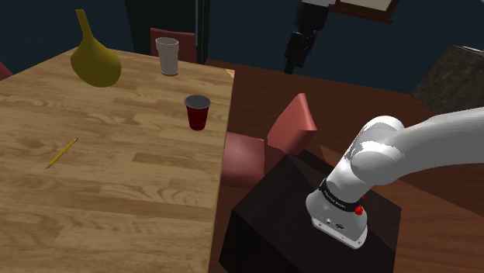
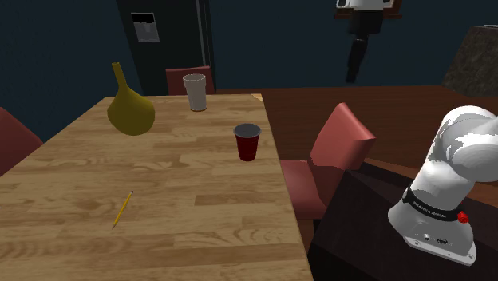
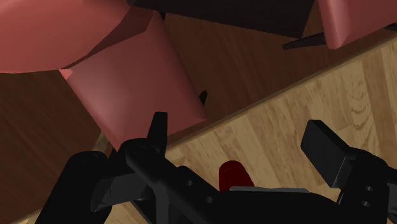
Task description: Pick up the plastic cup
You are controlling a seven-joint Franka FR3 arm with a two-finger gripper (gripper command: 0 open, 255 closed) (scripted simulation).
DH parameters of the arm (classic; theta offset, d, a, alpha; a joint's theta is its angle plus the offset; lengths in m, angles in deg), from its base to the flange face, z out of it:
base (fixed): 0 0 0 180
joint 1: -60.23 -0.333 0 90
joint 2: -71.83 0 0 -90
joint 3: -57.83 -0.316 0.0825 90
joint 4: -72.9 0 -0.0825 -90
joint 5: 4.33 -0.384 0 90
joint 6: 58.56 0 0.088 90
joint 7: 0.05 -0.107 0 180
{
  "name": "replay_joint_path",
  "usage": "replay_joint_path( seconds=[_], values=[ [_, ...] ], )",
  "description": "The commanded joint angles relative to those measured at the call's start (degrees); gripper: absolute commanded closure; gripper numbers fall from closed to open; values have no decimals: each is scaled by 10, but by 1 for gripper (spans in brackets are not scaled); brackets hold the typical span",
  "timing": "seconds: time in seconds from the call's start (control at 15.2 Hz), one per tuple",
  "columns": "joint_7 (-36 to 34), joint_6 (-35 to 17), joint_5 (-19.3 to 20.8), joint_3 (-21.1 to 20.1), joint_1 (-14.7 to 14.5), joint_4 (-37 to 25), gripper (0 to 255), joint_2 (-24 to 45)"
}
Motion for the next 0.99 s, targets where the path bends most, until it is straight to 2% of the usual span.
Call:
replay_joint_path(
  seconds=[0.0,0.46,0.92],
  values=[
    [0,0,0,0,0,0,0,0],
    [16,-115,-27,7,-14,-12,0,131],
    [40,-206,-60,11,-29,-62,0,277]
  ],
)
